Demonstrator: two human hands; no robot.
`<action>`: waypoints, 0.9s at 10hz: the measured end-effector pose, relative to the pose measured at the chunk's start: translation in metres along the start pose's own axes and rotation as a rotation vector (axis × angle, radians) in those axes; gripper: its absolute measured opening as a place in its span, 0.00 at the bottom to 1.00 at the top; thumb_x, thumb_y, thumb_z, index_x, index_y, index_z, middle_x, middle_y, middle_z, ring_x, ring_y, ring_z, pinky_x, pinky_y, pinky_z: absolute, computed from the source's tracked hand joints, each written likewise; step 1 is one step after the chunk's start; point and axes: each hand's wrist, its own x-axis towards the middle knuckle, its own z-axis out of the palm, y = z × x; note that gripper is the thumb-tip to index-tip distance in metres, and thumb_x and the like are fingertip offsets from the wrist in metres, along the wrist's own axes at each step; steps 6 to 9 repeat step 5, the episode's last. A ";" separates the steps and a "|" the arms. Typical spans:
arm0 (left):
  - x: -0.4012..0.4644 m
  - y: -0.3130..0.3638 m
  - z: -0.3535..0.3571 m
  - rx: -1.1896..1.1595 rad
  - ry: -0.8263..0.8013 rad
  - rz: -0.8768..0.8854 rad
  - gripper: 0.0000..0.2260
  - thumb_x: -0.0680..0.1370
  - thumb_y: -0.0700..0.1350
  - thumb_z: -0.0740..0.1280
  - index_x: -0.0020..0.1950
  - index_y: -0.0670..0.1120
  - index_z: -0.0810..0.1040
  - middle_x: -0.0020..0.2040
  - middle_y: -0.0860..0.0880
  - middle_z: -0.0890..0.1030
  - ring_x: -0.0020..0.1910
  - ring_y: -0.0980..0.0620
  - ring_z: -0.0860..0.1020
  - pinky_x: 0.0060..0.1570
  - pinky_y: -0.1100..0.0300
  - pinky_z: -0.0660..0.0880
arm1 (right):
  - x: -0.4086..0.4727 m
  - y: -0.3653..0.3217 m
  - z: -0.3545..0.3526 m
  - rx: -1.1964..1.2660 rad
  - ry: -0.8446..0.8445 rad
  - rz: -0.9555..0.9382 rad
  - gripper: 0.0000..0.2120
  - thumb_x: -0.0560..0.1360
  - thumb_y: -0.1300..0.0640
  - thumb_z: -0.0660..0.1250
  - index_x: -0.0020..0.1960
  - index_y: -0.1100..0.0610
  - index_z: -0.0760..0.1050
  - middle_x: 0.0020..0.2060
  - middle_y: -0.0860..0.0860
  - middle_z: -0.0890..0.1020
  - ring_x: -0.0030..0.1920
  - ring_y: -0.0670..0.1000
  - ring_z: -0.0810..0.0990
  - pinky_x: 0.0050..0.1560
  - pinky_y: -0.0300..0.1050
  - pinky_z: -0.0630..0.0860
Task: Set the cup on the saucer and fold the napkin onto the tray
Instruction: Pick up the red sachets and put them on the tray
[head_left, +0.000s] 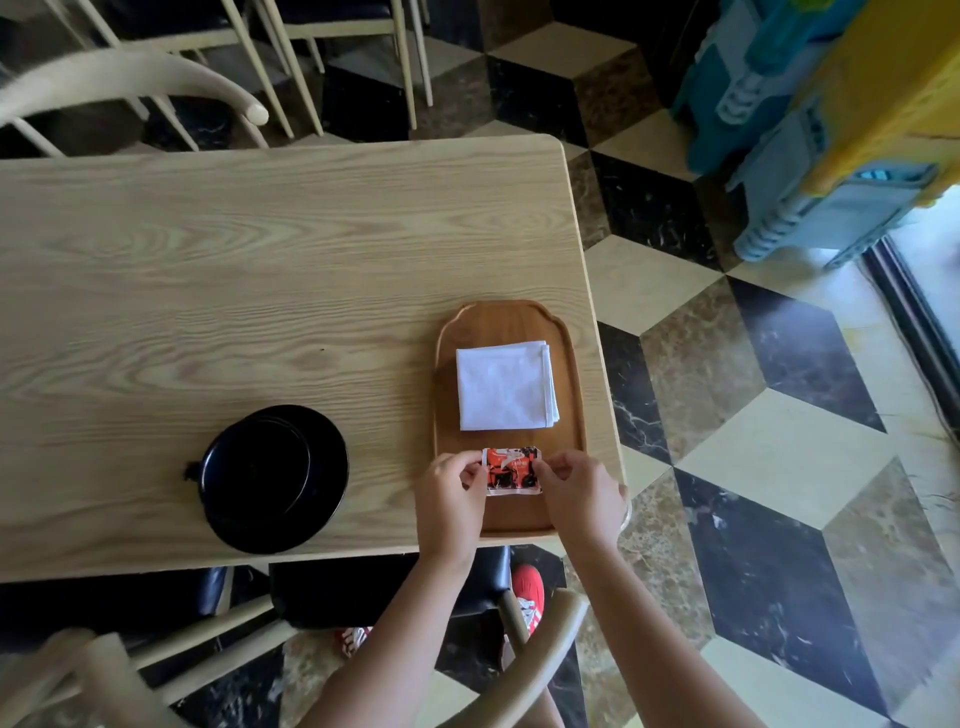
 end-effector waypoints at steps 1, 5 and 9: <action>-0.001 -0.001 0.002 0.027 0.013 0.029 0.08 0.73 0.35 0.68 0.49 0.41 0.82 0.43 0.45 0.83 0.39 0.51 0.79 0.42 0.59 0.77 | -0.001 -0.001 -0.001 -0.029 -0.003 -0.013 0.10 0.74 0.46 0.64 0.46 0.51 0.79 0.40 0.46 0.84 0.35 0.46 0.72 0.49 0.42 0.56; 0.003 0.005 -0.028 0.047 -0.121 -0.024 0.09 0.73 0.43 0.69 0.53 0.45 0.79 0.42 0.50 0.78 0.38 0.53 0.76 0.39 0.66 0.72 | -0.002 -0.008 -0.015 0.035 -0.122 -0.027 0.09 0.73 0.46 0.64 0.45 0.50 0.78 0.40 0.44 0.82 0.42 0.48 0.78 0.54 0.51 0.75; 0.003 0.005 -0.028 0.047 -0.121 -0.024 0.09 0.73 0.43 0.69 0.53 0.45 0.79 0.42 0.50 0.78 0.38 0.53 0.76 0.39 0.66 0.72 | -0.002 -0.008 -0.015 0.035 -0.122 -0.027 0.09 0.73 0.46 0.64 0.45 0.50 0.78 0.40 0.44 0.82 0.42 0.48 0.78 0.54 0.51 0.75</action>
